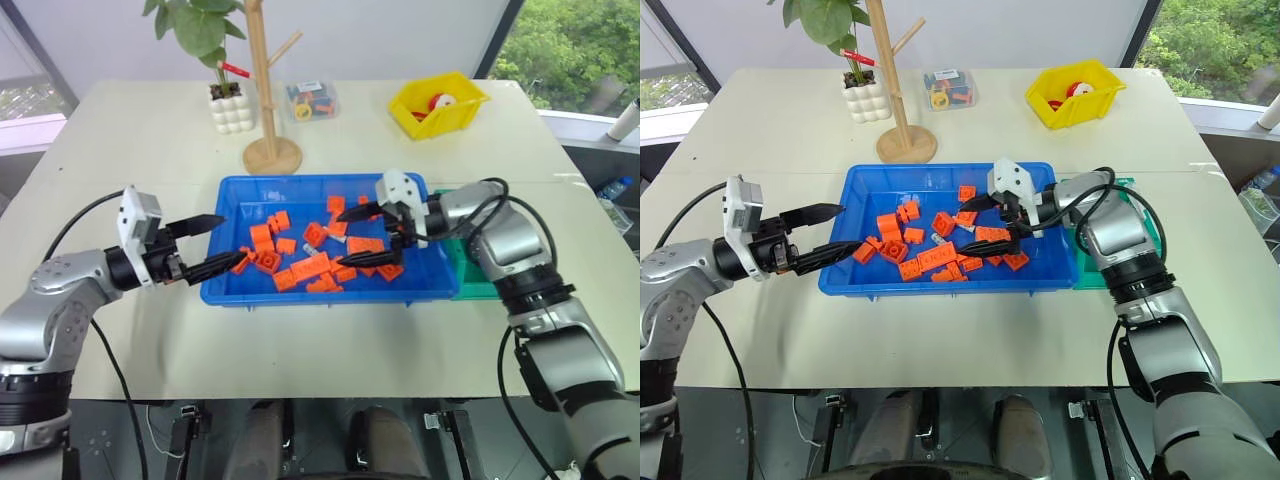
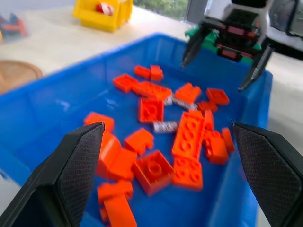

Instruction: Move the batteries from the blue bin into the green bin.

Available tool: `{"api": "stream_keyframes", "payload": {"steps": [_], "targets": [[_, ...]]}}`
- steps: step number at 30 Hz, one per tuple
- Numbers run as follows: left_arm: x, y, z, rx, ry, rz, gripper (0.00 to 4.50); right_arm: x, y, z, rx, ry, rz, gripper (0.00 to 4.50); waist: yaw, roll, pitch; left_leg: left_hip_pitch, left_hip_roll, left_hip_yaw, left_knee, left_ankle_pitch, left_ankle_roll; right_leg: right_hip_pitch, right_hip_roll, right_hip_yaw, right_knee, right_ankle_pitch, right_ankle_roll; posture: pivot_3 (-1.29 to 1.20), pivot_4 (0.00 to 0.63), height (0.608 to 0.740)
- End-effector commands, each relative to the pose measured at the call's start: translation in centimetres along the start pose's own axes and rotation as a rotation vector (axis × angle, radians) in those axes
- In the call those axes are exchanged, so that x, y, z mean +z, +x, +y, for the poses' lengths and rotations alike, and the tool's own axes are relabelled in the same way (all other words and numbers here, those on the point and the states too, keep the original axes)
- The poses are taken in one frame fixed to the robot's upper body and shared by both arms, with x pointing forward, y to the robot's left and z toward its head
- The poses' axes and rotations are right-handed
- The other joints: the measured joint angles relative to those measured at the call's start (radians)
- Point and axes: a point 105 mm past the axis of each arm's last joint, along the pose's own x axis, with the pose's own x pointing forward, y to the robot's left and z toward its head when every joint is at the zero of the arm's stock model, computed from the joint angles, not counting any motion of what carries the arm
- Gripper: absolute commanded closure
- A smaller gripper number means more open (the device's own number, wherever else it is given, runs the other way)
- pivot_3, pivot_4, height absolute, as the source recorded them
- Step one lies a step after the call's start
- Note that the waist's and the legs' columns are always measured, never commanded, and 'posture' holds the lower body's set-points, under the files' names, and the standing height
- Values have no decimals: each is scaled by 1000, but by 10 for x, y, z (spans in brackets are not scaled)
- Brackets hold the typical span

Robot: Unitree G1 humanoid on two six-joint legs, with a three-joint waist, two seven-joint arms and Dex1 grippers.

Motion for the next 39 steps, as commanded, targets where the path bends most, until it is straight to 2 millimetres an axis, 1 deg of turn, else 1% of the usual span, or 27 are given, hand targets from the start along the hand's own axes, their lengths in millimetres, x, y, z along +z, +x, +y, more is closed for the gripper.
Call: {"api": "stream_keyframes", "payload": {"steps": [1, 5, 10, 17, 20, 23, 24, 25, 30, 32, 35, 37, 39], "targets": [[12, -4, -8, -20, 41, -17, 0, 6, 16, 1, 75, -58, 13, 64, -1, 0, 0, 0, 0, 0, 0, 0, 0, 0, 0, 0, 0, 0, 0, 0, 150, 739], [15, -6, -10, -5, 55, -27, 0, -1, 34, 1, 129, -61, 42, 64, 0, 0, 0, 0, 0, 0, 0, 0, 0, 0, 0, 0, 0, 0, 0, 0, 150, 739], [18, -4, -11, 14, 64, -51, 0, -11, 49, -4, 149, -78, 91, 64, -3, 0, 0, 0, 0, 0, 0, 0, 0, -1, 0, 0, 1, 0, 0, 0, 150, 739], [20, -4, -11, 41, 61, -82, 0, -23, 57, -10, 142, -117, 177, 64, -4, 0, 0, 0, 0, 0, 0, 0, 0, -1, 1, 0, 1, 0, 0, 0, 150, 739], [22, -3, -10, 49, 58, -100, 0, -27, 59, -11, 148, -146, 204, 868, -5, 0, 0, 0, 0, -1, 0, 0, 0, -1, 1, 0, 1, 0, 0, 0, 150, 739], [23, -3, -10, 55, 57, -111, 0, -24, 61, -11, 151, -167, 204, 2254, -3, 0, 0, 0, 0, -1, 0, 0, 0, -1, 1, 0, 1, 0, 0, 0, 150, 739], [23, -3, -9, 56, 57, -112, 0, -22, 62, -12, 147, -173, 197, 2826, -4, 0, 0, 0, 0, -1, 0, 0, 0, -1, 1, 0, 1, 0, 0, 0, 150, 739], [23, -3, -9, 57, 57, -112, 0, -20, 62, -13, 144, -180, 192, 3192, -4, 0, 0, 0, 0, -1, 0, 0, 0, -1, 1, 0, 1, 0, 0, 0, 150, 739], [23, -3, -8, 65, 57, -115, 0, -8, 61, -17, 122, -216, 160, 3239, -5, 0, 0, 0, 0, -1, 0, 0, -1, -1, 1, 0, 1, 0, 0, 0, 150, 739], [22, -3, -7, 67, 56, -115, 0, 6, 60, -20, 101, -225, 115, 3239, -4, 0, 0, 0, 0, -1, 0, 0, -1, -1, 1, 0, 1, 0, 0, 0, 150, 739], [21, -3, -6, 68, 51, -115, 0, 34, 56, -29, 49, -220, 21, 3239, -5, 0, 0, 0, 0, 0, 0, 0, -1, -1, 1, 0, 1, 0, 0, 0, 150, 739], [20, -2, -6, 67, 47, -115, 0, 44, 53, -37, 0, -227, -7, 3239, -6, 0, 0, 0, 0, 0, -1, 0, -1, -1, 1, 0, 1, 0, 0, 0, 150, 739], [19, 0, -7, 63, 43, -116, 0, 45, 53, -50, -92, -252, -4, 3239, -6, 0, 0, 0, 0, -1, -1, 0, -1, -1, 1, 0, 1, 0, 0, 0, 150, 739]]}}
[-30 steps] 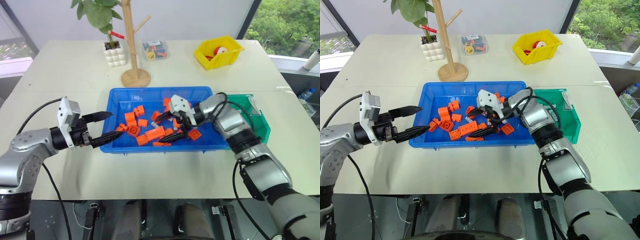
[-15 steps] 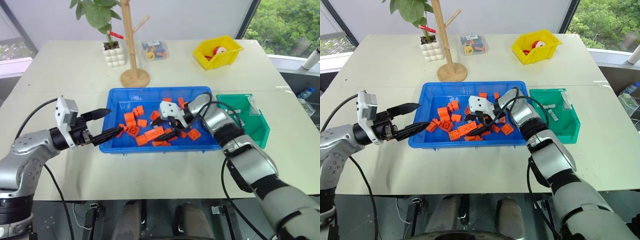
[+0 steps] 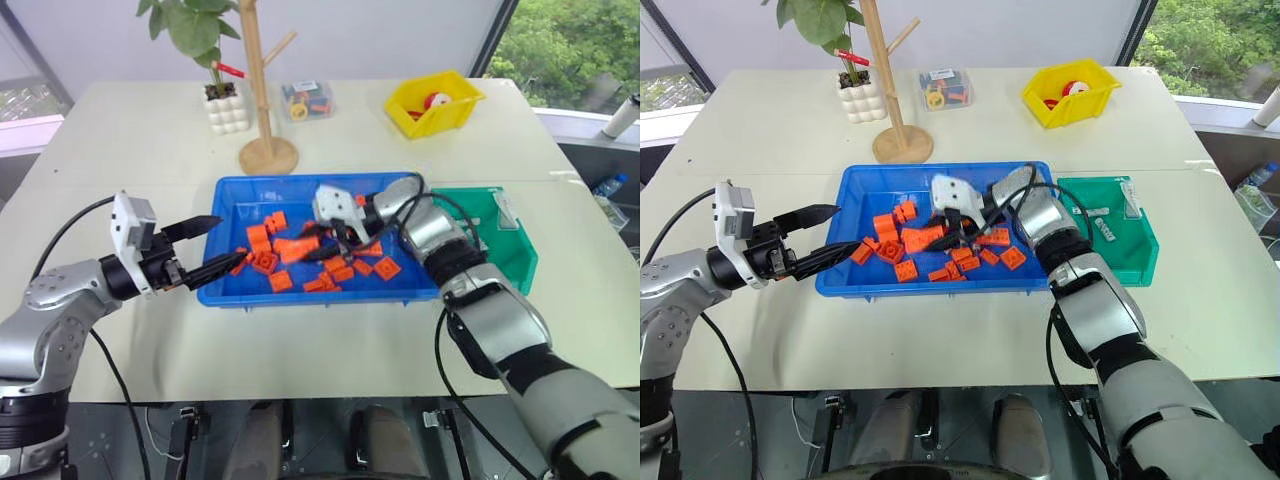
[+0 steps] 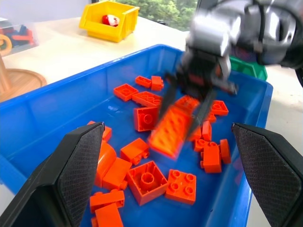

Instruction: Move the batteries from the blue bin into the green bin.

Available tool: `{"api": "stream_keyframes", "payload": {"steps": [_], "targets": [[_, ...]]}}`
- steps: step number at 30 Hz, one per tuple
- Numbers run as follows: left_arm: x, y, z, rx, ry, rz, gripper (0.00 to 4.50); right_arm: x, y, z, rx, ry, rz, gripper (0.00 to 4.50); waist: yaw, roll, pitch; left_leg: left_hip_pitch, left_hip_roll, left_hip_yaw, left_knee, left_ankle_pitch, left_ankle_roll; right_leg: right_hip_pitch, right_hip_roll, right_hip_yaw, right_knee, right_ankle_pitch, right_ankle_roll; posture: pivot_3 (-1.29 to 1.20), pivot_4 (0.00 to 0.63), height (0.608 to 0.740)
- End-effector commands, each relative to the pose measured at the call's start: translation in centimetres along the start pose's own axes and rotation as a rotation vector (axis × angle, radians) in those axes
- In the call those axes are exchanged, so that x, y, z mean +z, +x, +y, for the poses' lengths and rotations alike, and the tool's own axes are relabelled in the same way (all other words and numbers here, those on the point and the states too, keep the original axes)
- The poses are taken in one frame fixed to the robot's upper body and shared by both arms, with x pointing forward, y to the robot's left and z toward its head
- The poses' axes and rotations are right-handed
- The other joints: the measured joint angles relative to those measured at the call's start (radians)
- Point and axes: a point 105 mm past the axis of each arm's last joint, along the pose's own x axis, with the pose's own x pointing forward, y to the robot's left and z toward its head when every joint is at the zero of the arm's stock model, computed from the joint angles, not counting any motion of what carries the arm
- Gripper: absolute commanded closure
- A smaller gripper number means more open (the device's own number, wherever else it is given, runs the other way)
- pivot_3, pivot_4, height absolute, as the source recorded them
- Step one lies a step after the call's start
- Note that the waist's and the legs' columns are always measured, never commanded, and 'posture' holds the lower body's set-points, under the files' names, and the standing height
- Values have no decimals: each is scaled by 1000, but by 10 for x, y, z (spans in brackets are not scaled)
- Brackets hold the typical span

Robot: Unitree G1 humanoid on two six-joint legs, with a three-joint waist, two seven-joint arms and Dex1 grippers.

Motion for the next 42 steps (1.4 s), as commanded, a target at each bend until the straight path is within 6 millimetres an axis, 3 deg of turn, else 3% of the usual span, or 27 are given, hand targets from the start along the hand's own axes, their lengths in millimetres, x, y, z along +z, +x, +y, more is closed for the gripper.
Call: {"api": "stream_keyframes", "payload": {"steps": [1, 8, 10, 11, 15, 16, 20, 24, 33, 42], "targets": [[10, 2, 0, 0, 34, -38, 0, 15, -2, -23, -151, -72, -30, 3239, -1, 0, 0, 0, 0, 0, 0, 0, 0, 0, 0, 0, 0, 0, 0, 0, 150, 739], [9, 6, -2, -7, 35, -47, 0, -7, 4, -44, -358, -103, 78, 3239, 0, 0, 0, 0, -1, 0, 0, 0, 0, 0, 0, 0, 0, 0, 0, 0, 150, 739], [10, 7, -3, -7, 34, -50, 0, -12, 4, -47, -389, -103, 104, 2227, -2, 0, 0, 0, 0, 0, 0, 0, 0, 0, 0, 0, 0, 0, 0, 0, 150, 739], [10, 7, -4, -6, 34, -50, 0, -13, 3, -48, -399, -103, 109, 2019, -3, 0, 0, 0, 0, 0, 0, 0, 0, 0, 0, 0, 0, 0, 0, 0, 150, 739], [10, 6, -4, 3, 31, -53, 0, -6, -3, -60, -490, -133, 114, 247, -6, 0, 0, 0, 0, 0, -1, 0, -1, 0, 0, 0, 0, 0, 0, 0, 150, 739], [10, 6, -5, 3, 29, -54, 0, -1, -5, -64, -512, -133, 100, 117, -8, 0, 0, 0, 0, 0, -1, 0, -1, 0, 0, 0, 0, 0, 0, 0, 150, 739], [10, 6, -7, 4, 27, -54, 0, 28, -20, -75, -544, 1, -71, 117, -9, 0, 0, 0, 0, 0, -1, 0, -1, 0, 0, 0, 0, 0, 0, 0, 150, 739], [9, 4, -7, 11, 23, -55, 0, 45, -39, -63, -464, 172, -207, 117, -4, 0, 0, 0, 0, 0, -1, 0, -1, 0, 0, 0, 0, 0, 0, 0, 150, 739], [8, 5, -4, 19, 15, -63, 0, 21, -46, 15, -413, 381, -140, 117, 4, 0, 0, 0, -1, -1, -2, 0, 0, 0, -2, 0, 0, 0, 0, 0, 150, 739], [7, 7, -1, 30, 10, -72, 0, 9, -29, 47, -408, 526, -82, 117, 5, 0, 0, 0, -1, 1, -2, 0, 0, -1, -1, 1, 0, 0, 0, 0, 150, 739]]}}
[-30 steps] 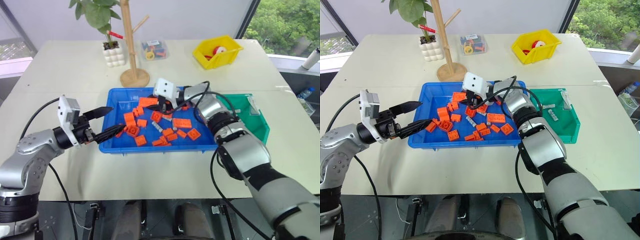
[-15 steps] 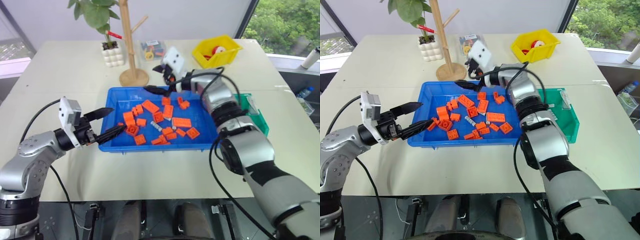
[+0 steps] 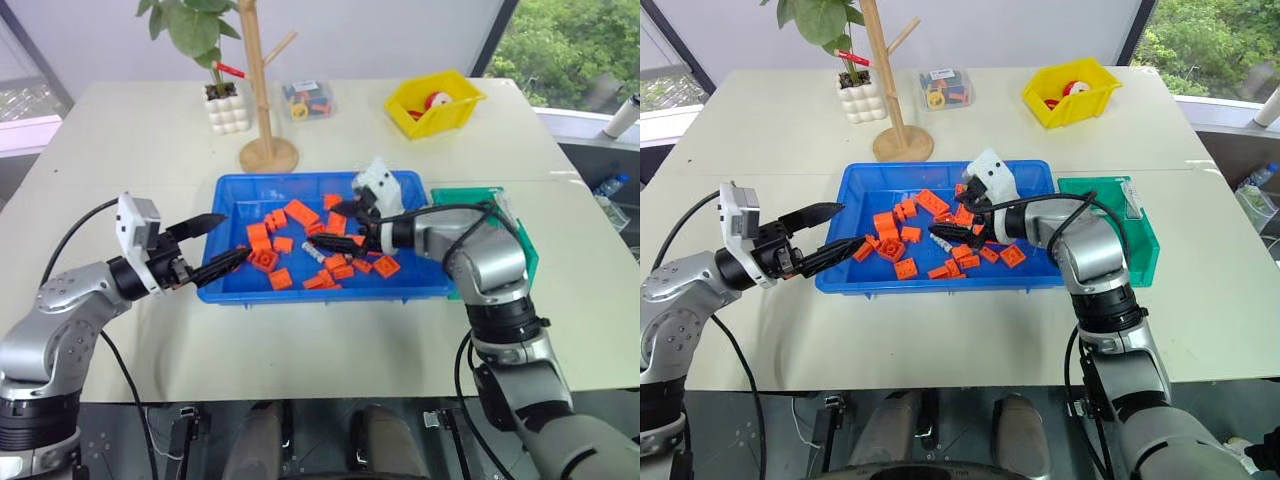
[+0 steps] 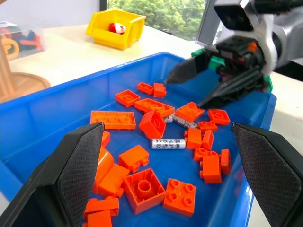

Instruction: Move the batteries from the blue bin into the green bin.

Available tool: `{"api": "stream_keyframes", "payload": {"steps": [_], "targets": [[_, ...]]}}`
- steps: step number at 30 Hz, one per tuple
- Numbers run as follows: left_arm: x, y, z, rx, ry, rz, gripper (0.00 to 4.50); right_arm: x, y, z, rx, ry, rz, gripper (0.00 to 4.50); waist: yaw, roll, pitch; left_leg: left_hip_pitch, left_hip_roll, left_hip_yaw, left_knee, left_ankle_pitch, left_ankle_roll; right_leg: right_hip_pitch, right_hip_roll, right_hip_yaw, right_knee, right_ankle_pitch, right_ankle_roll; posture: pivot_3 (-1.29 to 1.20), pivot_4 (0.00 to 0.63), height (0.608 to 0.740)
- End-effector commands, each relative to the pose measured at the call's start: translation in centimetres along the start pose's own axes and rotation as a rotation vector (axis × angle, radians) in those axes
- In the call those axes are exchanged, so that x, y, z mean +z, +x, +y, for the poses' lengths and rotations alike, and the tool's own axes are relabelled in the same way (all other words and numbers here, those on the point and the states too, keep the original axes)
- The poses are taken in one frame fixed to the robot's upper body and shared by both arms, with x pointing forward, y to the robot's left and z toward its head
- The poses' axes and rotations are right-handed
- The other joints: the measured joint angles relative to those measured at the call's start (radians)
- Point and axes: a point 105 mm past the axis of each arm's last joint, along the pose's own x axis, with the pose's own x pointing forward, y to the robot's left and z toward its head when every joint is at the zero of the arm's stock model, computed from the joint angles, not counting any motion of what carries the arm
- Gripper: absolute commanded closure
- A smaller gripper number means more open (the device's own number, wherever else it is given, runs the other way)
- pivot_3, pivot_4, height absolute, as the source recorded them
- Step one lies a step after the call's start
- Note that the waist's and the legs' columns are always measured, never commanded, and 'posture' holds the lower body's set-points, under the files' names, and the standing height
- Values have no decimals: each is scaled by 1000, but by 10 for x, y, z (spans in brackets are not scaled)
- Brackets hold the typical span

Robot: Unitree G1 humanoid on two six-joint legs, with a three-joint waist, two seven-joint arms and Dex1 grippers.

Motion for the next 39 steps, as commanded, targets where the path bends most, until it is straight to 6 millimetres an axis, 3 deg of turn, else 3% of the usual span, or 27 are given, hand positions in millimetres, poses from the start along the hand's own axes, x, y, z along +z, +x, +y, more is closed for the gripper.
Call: {"api": "stream_keyframes", "payload": {"steps": [1, 7, 14, 22, 30, 33, 39], "targets": [[9, 1, -1, -2, 35, -33, 0, 3, 2, 17, 38, 0, -4, 117, 1, 0, 0, 0, 0, 0, 0, 0, 0, 0, 0, 0, 0, 0, 0, 0, 150, 739], [9, 0, -1, 8, 40, -39, 0, -18, 5, 25, 61, 37, 59, 117, 2, 0, 0, 0, 0, 0, 0, 0, 0, 0, 0, 0, 0, 0, 0, 0, 150, 739], [8, -1, -3, 24, 39, -49, 0, -35, 13, 19, 36, 54, 101, 117, 0, 0, 0, 0, 0, 0, 0, 0, 0, 0, 0, 0, 0, 0, 0, 0, 150, 739], [8, 0, -2, 33, 42, -56, 0, -45, 31, 9, 24, 45, 124, 117, 0, -1, 0, 0, 0, 0, 0, 0, 0, 0, 0, 0, 0, 0, 0, 0, 150, 739], [9, 0, -1, 55, 47, -74, 0, -40, 49, 0, 27, -13, 142, 117, -1, -1, 0, 0, 0, 0, 0, 0, 0, 0, 1, 0, 0, 0, 0, 0, 150, 739], [10, -1, 0, 65, 52, -80, 0, -42, 52, -1, 41, -37, 159, 913, 0, -1, 0, 0, 0, 0, 0, 0, 0, 0, 1, 0, 0, 0, 0, 0, 150, 739], [13, -2, 0, 80, 59, -90, 0, -41, 51, 0, 64, -63, 165, 3918, -1, -1, 0, 0, 0, 0, 0, 0, 0, 1, 1, 0, 0, 0, 0, 0, 150, 739]]}}
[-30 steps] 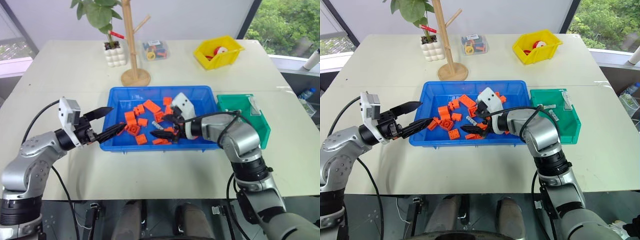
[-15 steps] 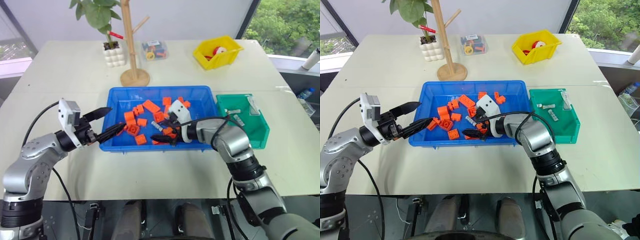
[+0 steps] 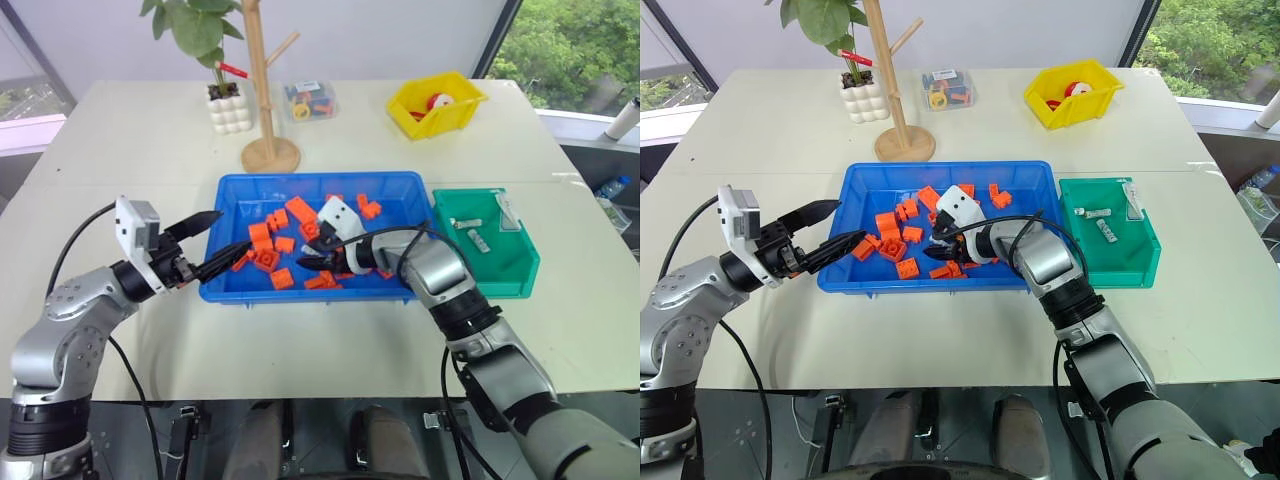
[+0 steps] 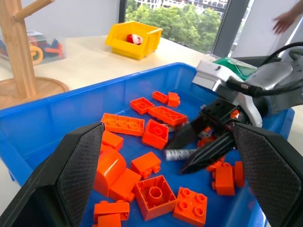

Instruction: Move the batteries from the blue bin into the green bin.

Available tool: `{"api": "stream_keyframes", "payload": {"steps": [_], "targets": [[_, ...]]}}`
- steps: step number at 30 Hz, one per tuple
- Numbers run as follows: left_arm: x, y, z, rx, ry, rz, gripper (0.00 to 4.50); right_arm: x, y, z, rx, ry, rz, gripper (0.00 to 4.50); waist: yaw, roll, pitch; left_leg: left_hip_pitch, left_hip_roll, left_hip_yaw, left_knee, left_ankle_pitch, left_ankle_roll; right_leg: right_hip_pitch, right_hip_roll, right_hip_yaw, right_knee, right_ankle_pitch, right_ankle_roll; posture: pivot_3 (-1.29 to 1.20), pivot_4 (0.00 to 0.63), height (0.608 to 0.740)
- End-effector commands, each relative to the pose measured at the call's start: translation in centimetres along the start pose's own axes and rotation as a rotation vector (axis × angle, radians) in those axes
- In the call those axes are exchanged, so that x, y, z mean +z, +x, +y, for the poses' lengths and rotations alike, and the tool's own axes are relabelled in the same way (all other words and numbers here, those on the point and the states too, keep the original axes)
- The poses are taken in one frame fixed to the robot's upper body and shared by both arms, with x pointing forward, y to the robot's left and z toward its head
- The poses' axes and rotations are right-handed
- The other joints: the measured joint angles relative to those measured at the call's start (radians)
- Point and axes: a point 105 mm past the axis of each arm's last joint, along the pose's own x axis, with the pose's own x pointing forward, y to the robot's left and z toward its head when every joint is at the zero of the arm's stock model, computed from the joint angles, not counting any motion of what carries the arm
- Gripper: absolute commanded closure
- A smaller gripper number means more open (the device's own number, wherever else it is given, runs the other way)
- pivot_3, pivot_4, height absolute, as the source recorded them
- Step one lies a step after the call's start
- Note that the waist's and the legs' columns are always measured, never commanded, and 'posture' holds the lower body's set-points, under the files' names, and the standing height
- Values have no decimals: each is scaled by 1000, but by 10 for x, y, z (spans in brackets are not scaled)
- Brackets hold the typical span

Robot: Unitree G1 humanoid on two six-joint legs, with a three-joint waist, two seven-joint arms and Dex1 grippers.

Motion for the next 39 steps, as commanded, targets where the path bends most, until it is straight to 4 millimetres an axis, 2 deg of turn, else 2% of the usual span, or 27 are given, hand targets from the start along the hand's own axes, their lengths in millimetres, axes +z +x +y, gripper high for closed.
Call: {"api": "stream_keyframes", "payload": {"steps": [1, 5, 7, 11, 16, 20, 24, 28, 32, 39], "targets": [[14, -3, -3, 3, 58, -39, 0, 7, -2, 3, 17, -48, -7, 4404, 0, 0, 0, 0, 0, 0, 0, 0, 0, 0, 0, 0, 0, 0, 0, 0, 150, 739], [14, -3, -3, 0, 59, -41, 0, 11, -4, 0, -3, -86, -14, 4423, 1, 0, 0, 0, 0, 0, 0, 0, 0, 0, 0, 0, 0, 0, 0, 0, 150, 739], [15, -1, -3, -9, 58, -44, 0, 19, -6, -2, -20, -112, -34, 4423, 0, 0, 0, 0, 0, 0, 0, 0, 0, 0, 0, 0, 0, 0, 0, 0, 150, 739], [15, 5, -8, -69, 45, -44, 0, 57, -19, -9, -60, -169, -122, 4423, 0, 0, 0, 0, 0, 0, 0, 0, 0, 0, 0, 0, 0, 0, 0, 0, 150, 739], [18, 18, -5, -161, 72, -29, 0, 117, -52, -26, -159, -247, -248, 4423, 2, 0, 0, 0, 0, 0, 0, 0, 0, -1, 0, 0, 0, 0, 0, 0, 150, 739], [28, 34, 7, -183, 104, -77, 0, 136, -86, -50, -294, -246, -301, 4423, 7, 0, 0, 0, -1, 0, 0, 0, 0, 0, 0, 0, 0, 0, 0, 0, 150, 739], [33, 56, 11, -229, 117, -116, 0, 121, -136, -82, -493, -176, -302, 4423, 11, 0, 0, -1, -2, 0, 0, 0, 0, 0, -1, 0, 0, 0, 0, 0, 150, 739], [33, 69, 13, -270, 115, -133, 0, 95, -173, -97, -634, -102, -280, 4423, 5, 0, 0, -2, -2, 1, -1, 0, 0, -1, -1, 0, 0, 0, 0, 0, 150, 739], [28, 78, 14, -313, 109, -120, 0, 71, -200, -99, -731, -49, -253, 4423, -2, 0, 0, -2, 0, 3, -1, 0, 0, -3, -1, -1, 0, 0, 0, 0, 150, 739], [21, 92, 13, -381, 98, -95, 0, 38, -224, -87, -828, 20, -202, 4423, 7, 0, 0, -2, 0, 3, 0, 0, 0, -3, -1, 0, 0, 0, 0, 0, 150, 739]]}}
